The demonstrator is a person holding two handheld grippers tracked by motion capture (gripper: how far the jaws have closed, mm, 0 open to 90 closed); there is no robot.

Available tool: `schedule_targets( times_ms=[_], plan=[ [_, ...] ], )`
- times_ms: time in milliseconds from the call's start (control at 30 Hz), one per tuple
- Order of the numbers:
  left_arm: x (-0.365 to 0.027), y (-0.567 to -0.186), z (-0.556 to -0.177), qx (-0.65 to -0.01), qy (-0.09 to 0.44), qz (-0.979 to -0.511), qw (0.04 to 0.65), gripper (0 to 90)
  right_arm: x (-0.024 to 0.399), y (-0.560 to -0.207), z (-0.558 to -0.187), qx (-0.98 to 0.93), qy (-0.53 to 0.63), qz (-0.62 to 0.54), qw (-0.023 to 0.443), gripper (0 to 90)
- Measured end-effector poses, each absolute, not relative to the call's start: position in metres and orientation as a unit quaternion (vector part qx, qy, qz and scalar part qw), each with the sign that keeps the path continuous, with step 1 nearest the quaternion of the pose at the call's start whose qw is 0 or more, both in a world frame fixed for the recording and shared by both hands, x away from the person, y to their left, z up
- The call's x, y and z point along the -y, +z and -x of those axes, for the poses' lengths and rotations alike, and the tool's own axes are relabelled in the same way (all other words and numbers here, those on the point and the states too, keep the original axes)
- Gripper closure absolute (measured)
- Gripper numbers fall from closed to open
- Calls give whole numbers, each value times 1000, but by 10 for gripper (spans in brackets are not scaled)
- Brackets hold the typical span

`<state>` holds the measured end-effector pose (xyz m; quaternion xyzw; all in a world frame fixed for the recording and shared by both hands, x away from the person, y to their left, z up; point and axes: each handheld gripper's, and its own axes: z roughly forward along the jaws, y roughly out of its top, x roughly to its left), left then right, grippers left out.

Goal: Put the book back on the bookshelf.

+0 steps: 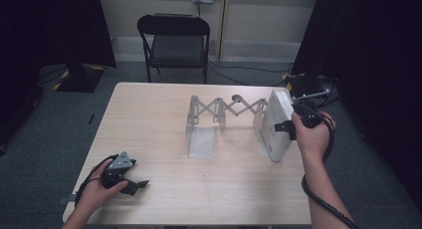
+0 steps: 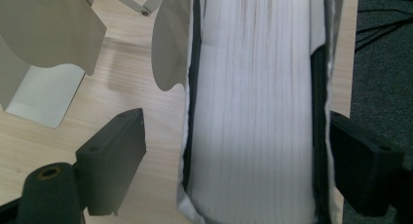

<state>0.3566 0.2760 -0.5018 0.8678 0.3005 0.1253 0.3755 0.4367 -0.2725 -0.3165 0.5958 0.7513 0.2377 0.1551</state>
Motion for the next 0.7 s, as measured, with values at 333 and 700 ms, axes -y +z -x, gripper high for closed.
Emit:
schedule_targets(
  times_ms=[333, 700],
  plan=[
    [-276, -502, -357, -301, 125, -868, 376, 53, 275, -320, -424, -763, 239, -581, 152, 153],
    [-276, -502, -357, -299, 125, -869, 373, 53, 275, -328, -411, -768, 250, -569, 152, 153]
  ],
)
